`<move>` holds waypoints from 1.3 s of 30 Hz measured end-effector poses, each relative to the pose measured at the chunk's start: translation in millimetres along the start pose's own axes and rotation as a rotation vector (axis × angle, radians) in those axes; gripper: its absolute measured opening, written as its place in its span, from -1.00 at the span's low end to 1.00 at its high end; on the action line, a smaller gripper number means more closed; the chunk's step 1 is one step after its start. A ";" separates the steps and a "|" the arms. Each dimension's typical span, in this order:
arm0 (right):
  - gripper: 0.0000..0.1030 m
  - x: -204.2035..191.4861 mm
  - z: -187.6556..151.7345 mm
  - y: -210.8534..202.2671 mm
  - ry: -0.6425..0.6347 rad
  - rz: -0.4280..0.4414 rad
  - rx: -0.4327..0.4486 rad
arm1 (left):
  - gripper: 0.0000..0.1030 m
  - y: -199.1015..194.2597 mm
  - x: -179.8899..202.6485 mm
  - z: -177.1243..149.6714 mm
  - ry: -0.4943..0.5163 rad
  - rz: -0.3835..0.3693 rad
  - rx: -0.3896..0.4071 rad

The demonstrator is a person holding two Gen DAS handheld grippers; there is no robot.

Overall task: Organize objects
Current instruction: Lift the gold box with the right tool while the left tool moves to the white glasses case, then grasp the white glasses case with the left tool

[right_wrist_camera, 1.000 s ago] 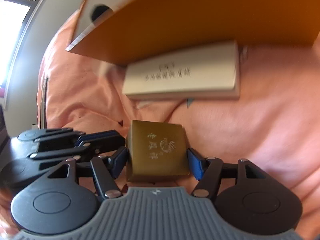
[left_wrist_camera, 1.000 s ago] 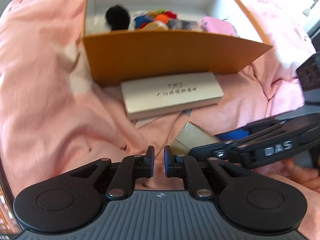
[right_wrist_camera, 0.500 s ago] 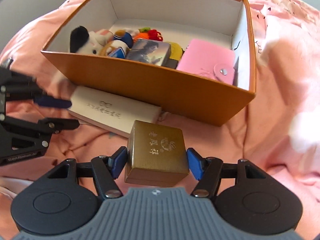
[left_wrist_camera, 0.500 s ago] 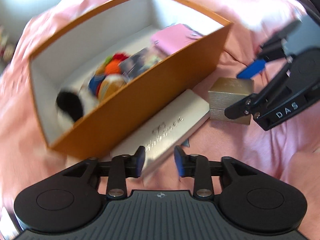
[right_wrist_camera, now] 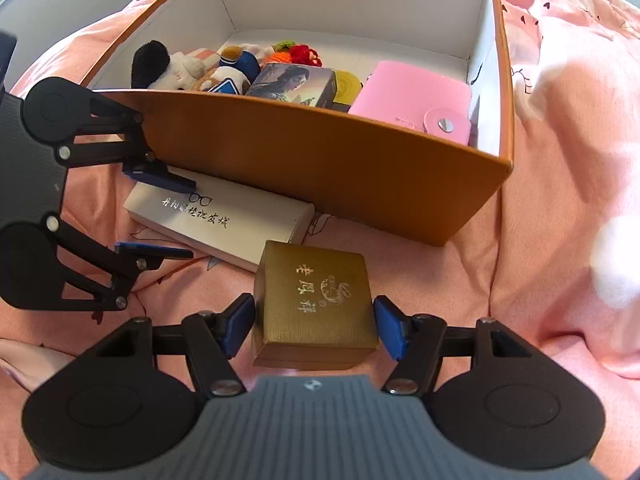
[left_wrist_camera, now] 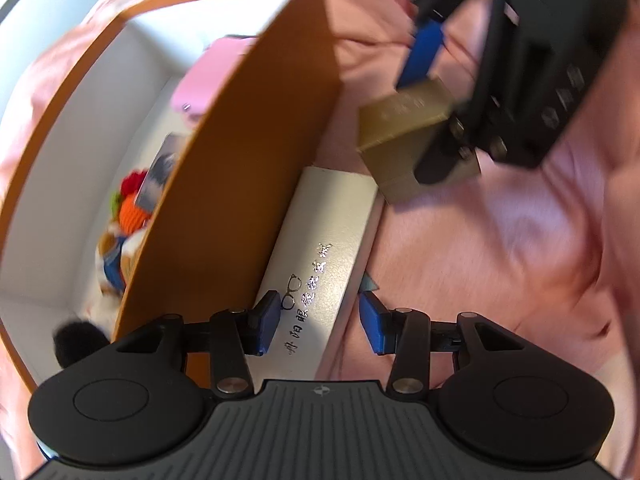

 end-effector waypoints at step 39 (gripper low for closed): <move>0.36 -6.3 14.1 8.1 -0.107 0.099 -0.125 | 0.22 -8.5 27.1 9.7 0.074 -0.140 -0.082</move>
Point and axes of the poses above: each gripper's, at about its wrist camera, not at the fingertips, and y roughly the way its jaws point, x to its right, z to its top, the point moved 4 cm from there along y, roughly the way its jaws point, and after that the axes turned 11 degrees about -y, right-handed, at the moved point
